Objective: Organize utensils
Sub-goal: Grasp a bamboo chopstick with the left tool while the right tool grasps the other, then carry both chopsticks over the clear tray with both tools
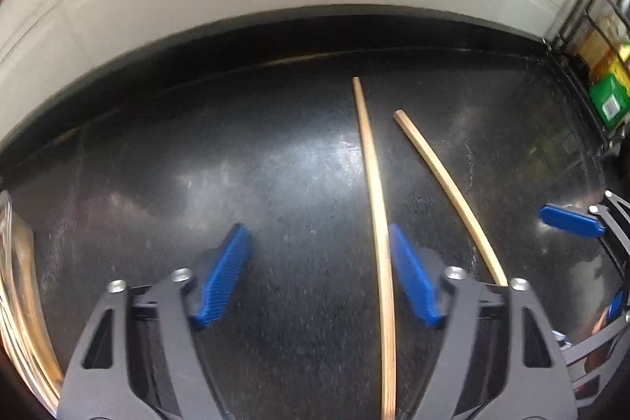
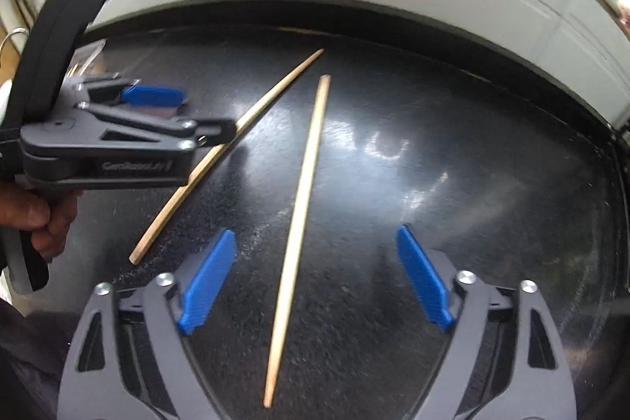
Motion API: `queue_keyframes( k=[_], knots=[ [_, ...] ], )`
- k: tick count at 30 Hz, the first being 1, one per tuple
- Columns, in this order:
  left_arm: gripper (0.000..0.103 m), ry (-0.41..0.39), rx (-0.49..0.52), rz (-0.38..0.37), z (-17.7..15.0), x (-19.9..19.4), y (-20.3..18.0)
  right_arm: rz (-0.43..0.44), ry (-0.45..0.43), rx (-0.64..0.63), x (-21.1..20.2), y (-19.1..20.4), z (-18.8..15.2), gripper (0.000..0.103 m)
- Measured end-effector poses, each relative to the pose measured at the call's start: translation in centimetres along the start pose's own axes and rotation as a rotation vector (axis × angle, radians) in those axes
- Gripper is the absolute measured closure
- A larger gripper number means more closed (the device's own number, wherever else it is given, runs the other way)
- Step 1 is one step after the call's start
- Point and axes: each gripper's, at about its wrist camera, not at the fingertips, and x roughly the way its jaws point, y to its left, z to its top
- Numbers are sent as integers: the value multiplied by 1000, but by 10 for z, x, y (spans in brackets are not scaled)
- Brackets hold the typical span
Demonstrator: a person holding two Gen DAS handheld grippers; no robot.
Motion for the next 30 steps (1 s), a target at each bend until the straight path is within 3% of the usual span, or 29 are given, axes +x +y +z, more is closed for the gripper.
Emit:
queue_keyframes(
  k=[1,3,5,6,7,11,14,17,23,27,30],
  knots=[
    [44,-5,21,0,0,-1,-4,9,14,-3,6,2,-1,38],
    [73,-20,70,21,-3,-3,-14,2,4,-25,9,5,-4,45],
    [90,-31,80,21,-5,-4,-18,0,-5,-28,8,5,-1,64],
    [96,-30,74,20,-5,-4,-17,0,-5,-19,8,3,2,83],
    [96,-28,58,16,-5,-4,-15,-2,2,-17,9,3,4,94],
    [97,-23,32,37,-9,-11,-5,10,54,18,13,-1,17,96],
    [97,-36,-7,47,-9,-37,4,13,25,37,-4,-2,24,96],
    [97,-68,-29,66,-10,-79,10,-7,-29,64,-47,-3,33,96],
    [97,-124,-66,174,-22,-177,12,2,-103,158,-135,0,42,96],
    [97,-147,-132,177,-29,-227,18,36,-122,205,-176,15,50,96],
    [97,-200,-150,189,-37,-258,18,43,-155,159,-204,33,60,96]
  ],
)
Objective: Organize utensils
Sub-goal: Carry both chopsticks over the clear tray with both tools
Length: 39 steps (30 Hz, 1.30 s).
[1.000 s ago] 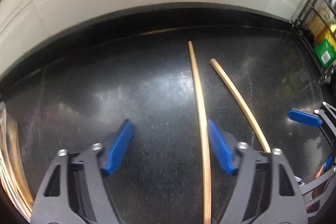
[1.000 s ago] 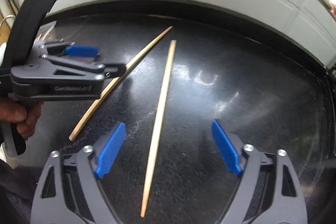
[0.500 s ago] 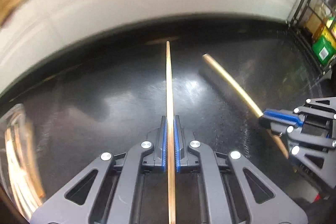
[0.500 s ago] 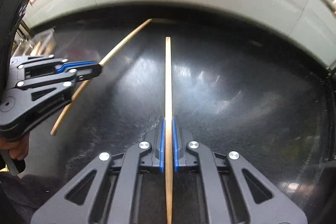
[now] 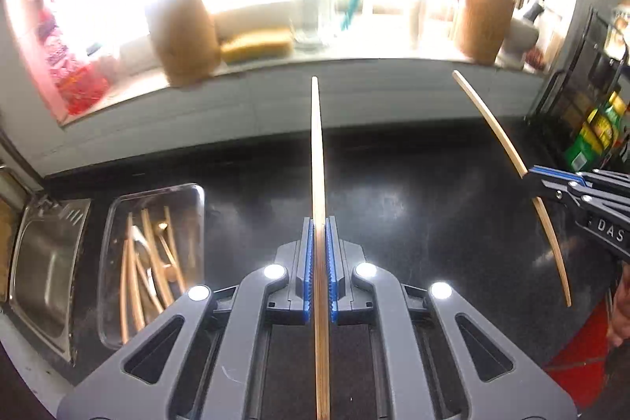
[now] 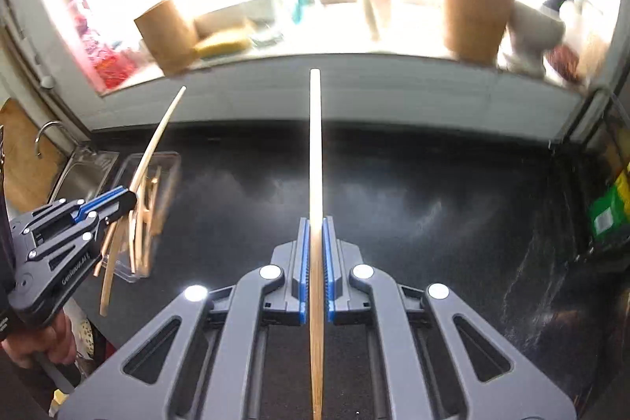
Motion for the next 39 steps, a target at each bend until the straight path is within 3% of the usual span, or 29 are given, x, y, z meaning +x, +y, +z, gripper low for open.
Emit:
queue_keyframes(
  k=[9,23,29,39],
  knots=[
    [97,-2,-90,71,-17,-33,27,20,-7,-66,-35,34,-1,96],
    [97,-18,-136,112,-26,-47,58,46,7,-134,-32,74,2,96],
    [97,-10,-193,163,-39,-52,98,98,40,-204,-11,119,8,96],
    [97,36,-344,275,-78,-55,194,223,115,-327,43,231,21,96]
  ],
)
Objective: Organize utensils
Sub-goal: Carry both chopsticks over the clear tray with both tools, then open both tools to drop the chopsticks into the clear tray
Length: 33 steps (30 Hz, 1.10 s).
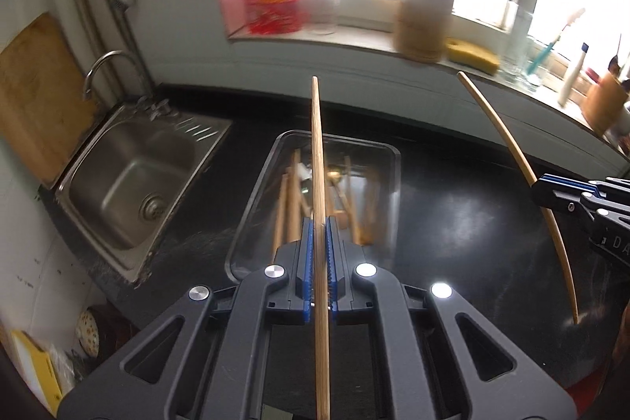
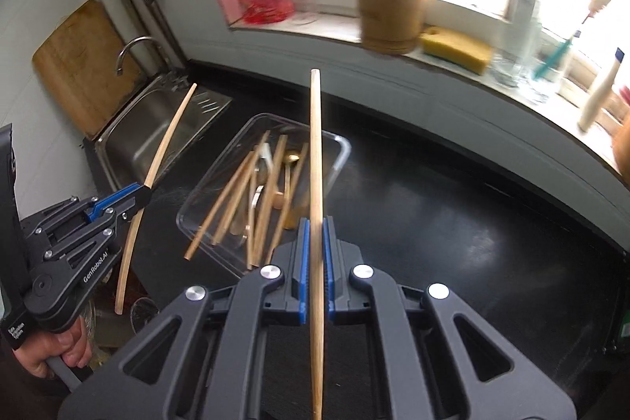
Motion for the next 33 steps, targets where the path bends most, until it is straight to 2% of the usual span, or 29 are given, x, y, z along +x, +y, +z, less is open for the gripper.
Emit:
queue_keyframes(
  k=[5,9,20,28,31,32,33],
  knots=[
    [97,40,-47,20,0,20,34,50,43,-12,38,33,20,96],
    [97,67,-52,10,3,40,46,80,87,20,64,41,30,96],
    [97,116,-79,-49,7,104,51,104,159,82,117,43,51,96],
    [97,167,-57,-101,3,151,47,113,207,113,153,41,60,96],
    [97,157,-59,-106,3,161,45,132,214,153,165,36,67,95],
    [90,152,-62,-96,4,164,45,149,221,174,169,33,71,94],
    [54,178,-50,-84,4,169,43,183,231,203,170,28,75,74]
  ],
)
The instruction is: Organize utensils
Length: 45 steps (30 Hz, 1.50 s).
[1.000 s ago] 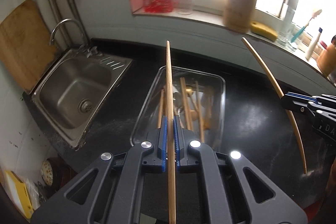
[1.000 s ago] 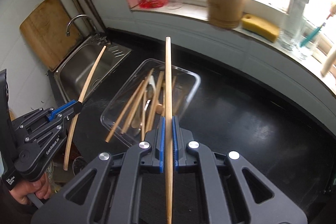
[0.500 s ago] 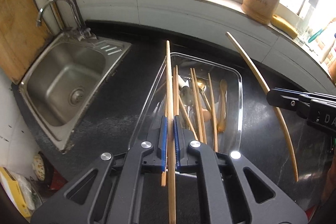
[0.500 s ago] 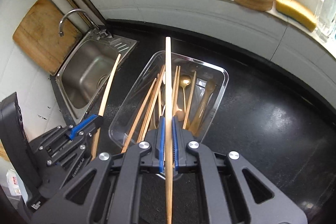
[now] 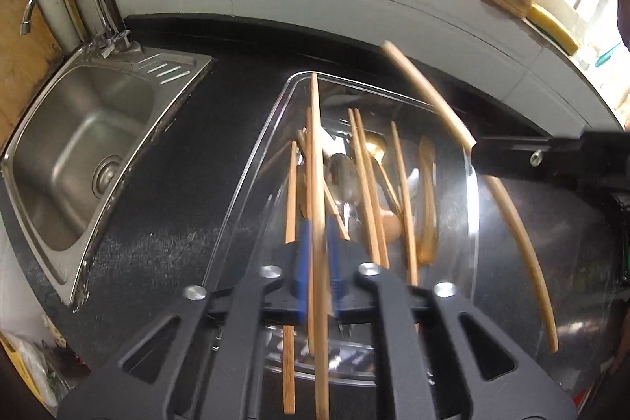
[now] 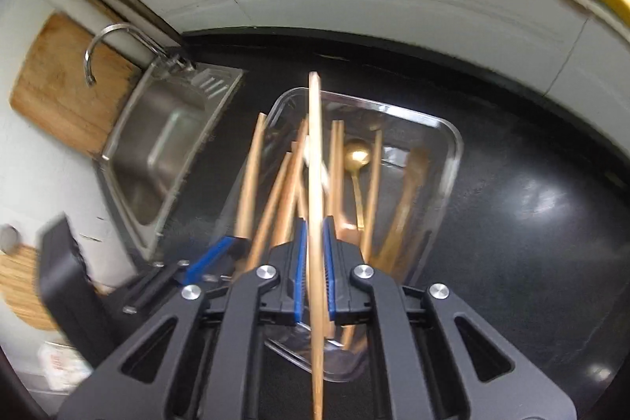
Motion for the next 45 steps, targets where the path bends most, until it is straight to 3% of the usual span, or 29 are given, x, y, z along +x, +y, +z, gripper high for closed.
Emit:
queue_keyframes(
  k=[1,2,3,5,11,20,23,29,32,35,39,41,45],
  knots=[
    [31,22,5,5,1,1,0,6,-20,11,-5,-2,3,30],
    [14,3,3,12,0,-4,2,-3,-65,9,-15,-2,5,19],
    [15,-34,11,21,-2,-11,2,-16,-119,-6,-29,-1,5,18],
    [14,-70,46,39,-3,-28,0,-2,-137,-6,-46,-3,6,18],
    [14,-132,-25,-18,-8,-83,10,-15,-203,-38,-99,-3,-16,18],
    [12,-191,8,-29,-27,-126,-34,-71,-259,-59,-143,-17,-65,18],
    [6,-197,27,-47,-33,-138,-58,-159,-315,-59,-172,-32,-88,16],
    [6,-206,126,-146,-53,-157,-127,-466,-429,36,-245,-89,-161,11],
    [6,-215,150,-225,-66,-171,-163,-537,-460,127,-272,-118,-200,9],
    [6,-164,216,-267,-76,-177,-198,-610,-465,229,-293,-149,-241,9],
    [6,-134,285,-262,-90,-181,-229,-576,-481,275,-301,-165,-275,9],
    [6,-141,293,-280,-97,-185,-237,-562,-461,308,-299,-171,-284,9],
    [6,-171,329,-235,-108,-190,-249,-567,-409,289,-292,-171,-290,9]
  ],
)
